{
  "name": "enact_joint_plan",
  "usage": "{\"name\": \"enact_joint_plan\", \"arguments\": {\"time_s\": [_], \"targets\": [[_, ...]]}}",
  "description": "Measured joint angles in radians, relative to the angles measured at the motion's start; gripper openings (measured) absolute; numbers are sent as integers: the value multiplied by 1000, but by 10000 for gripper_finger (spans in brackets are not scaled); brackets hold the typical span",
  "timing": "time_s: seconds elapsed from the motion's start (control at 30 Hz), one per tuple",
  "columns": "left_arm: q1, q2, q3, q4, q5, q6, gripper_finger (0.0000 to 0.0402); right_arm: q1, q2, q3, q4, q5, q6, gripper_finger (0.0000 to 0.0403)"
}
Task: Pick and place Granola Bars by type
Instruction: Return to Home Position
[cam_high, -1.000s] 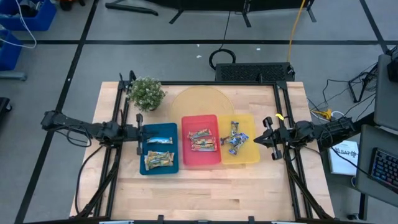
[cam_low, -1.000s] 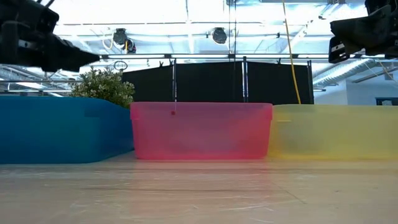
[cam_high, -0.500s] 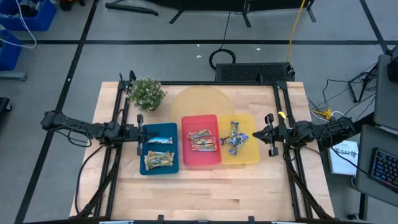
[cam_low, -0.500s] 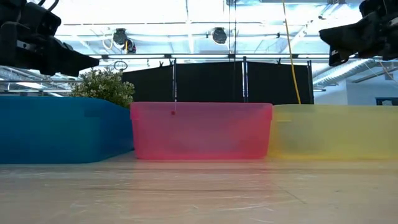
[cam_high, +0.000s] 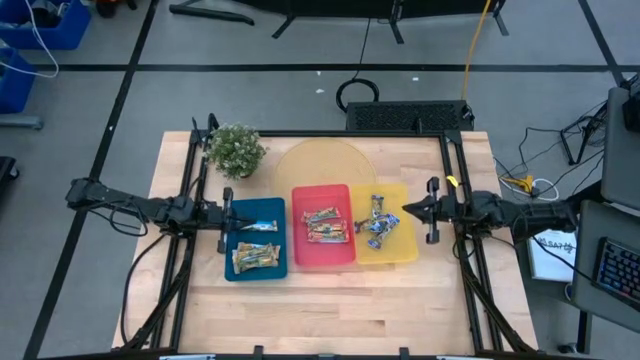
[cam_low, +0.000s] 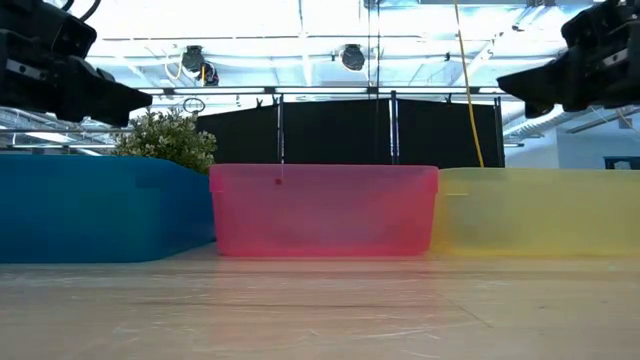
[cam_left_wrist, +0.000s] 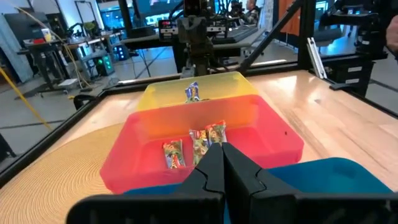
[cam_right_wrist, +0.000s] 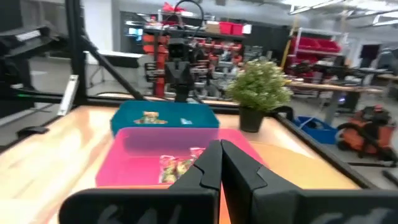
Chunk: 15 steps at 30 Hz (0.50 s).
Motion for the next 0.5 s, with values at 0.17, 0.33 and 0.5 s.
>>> {"name": "enact_joint_plan", "arguments": {"time_s": [0.17,0.33,0.5], "targets": [[0,0,0,-4,-3,-10,0,-31,0,0,-3,-50,26,0],[0,0,0,-24,-28,-35,14,-33,0,0,-1,-48,23,0],[1,0,0,-28,-29,-63,29,-33,0,0,2,-48,23,0]]}}
